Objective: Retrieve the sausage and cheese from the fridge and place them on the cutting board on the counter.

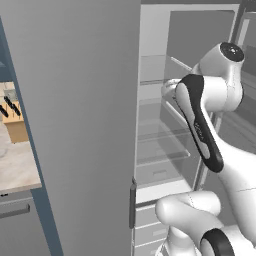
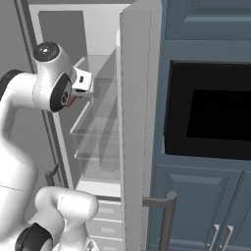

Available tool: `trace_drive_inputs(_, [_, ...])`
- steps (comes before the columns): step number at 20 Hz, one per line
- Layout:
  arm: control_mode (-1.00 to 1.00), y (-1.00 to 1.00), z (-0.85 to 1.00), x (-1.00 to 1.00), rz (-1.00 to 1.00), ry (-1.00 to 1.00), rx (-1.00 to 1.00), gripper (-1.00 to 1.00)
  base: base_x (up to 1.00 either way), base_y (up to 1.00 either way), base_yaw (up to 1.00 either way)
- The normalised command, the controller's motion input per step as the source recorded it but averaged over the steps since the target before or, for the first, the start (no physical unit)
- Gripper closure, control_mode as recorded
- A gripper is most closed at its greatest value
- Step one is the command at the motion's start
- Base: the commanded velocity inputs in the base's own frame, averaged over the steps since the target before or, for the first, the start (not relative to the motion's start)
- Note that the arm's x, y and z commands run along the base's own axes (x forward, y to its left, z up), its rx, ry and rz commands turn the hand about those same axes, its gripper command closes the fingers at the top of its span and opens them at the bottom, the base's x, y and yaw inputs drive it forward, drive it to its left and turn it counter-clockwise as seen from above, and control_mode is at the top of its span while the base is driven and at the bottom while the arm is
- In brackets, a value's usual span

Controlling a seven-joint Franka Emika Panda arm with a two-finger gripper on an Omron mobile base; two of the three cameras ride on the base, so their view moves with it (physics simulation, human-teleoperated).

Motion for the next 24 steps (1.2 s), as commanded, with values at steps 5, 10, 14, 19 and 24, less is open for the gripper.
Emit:
trace_drive_inputs(5, [-1.00,0.00,-0.68,-0.74,0.00,0.03,0.00,1.00,0.00,0.00,0.00])
trace_drive_inputs(10, [-1.00,0.00,-0.92,-0.34,-0.01,0.12,0.00,1.00,0.00,0.00,0.00])
trace_drive_inputs(14, [-1.00,0.02,-0.76,-0.32,-0.01,0.07,0.00,1.00,0.00,0.00,0.00])
trace_drive_inputs(19, [-1.00,0.00,-0.19,-0.09,0.00,0.04,-0.01,1.00,0.00,0.00,0.00])
trace_drive_inputs(24, [1.00,0.00,0.00,0.00,0.00,0.00,0.00,1.00,-0.17,0.00,0.02])
